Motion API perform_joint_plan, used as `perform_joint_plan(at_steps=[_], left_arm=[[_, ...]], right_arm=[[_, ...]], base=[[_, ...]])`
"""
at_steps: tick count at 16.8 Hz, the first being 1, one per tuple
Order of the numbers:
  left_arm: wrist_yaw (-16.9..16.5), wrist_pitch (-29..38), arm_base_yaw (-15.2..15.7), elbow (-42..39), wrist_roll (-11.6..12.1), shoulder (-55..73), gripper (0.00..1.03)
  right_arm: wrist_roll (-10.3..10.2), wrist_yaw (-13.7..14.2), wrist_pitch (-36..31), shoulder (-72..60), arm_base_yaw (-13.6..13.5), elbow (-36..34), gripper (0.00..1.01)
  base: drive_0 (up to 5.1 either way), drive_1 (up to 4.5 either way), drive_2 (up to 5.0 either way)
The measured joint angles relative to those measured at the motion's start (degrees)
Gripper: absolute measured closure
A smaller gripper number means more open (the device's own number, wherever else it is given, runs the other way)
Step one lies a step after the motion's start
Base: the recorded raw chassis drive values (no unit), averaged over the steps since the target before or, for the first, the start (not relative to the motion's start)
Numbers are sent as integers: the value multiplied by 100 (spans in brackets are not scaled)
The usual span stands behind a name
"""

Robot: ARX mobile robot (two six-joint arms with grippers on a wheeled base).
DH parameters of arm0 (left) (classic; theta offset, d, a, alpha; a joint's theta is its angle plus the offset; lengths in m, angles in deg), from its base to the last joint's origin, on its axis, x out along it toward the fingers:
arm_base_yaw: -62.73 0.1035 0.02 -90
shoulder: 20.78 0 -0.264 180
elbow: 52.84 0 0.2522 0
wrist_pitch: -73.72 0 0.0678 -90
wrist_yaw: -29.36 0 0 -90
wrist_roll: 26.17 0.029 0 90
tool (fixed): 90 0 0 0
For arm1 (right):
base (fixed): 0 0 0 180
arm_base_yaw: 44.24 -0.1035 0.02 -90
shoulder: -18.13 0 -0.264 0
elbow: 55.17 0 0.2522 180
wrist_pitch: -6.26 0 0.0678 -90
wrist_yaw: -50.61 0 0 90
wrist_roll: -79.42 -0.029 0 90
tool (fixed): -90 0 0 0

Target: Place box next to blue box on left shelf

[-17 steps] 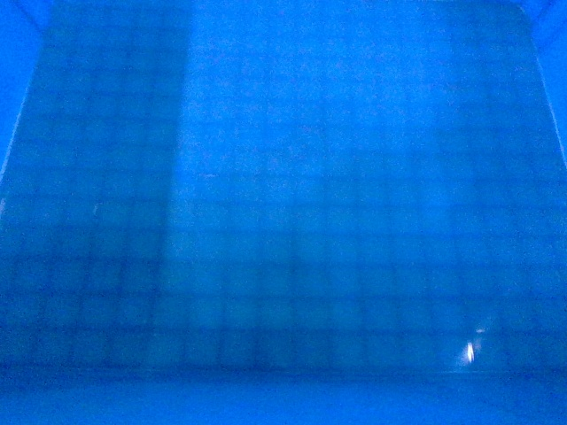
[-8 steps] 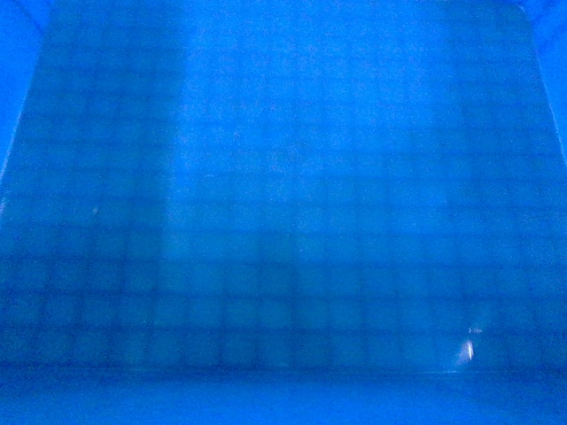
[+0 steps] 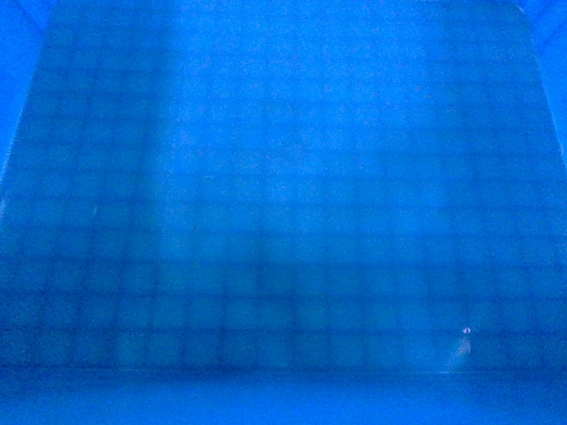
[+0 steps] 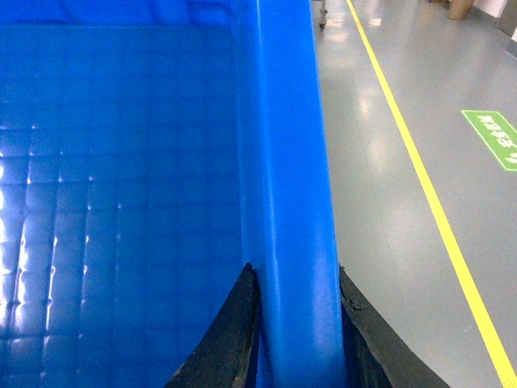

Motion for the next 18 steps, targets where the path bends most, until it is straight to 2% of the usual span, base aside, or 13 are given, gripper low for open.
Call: perform_joint_plan(at_steps=[9, 18], left_arm=[[-7, 2, 0, -2, 0, 2, 83], [4, 0, 0, -2, 2, -13, 83]], right_arm=[[4, 4, 2, 2, 2, 0, 83], [11, 2, 0, 20, 0, 0, 83]], base=[[-142, -142, -142], [-1, 415, -418]])
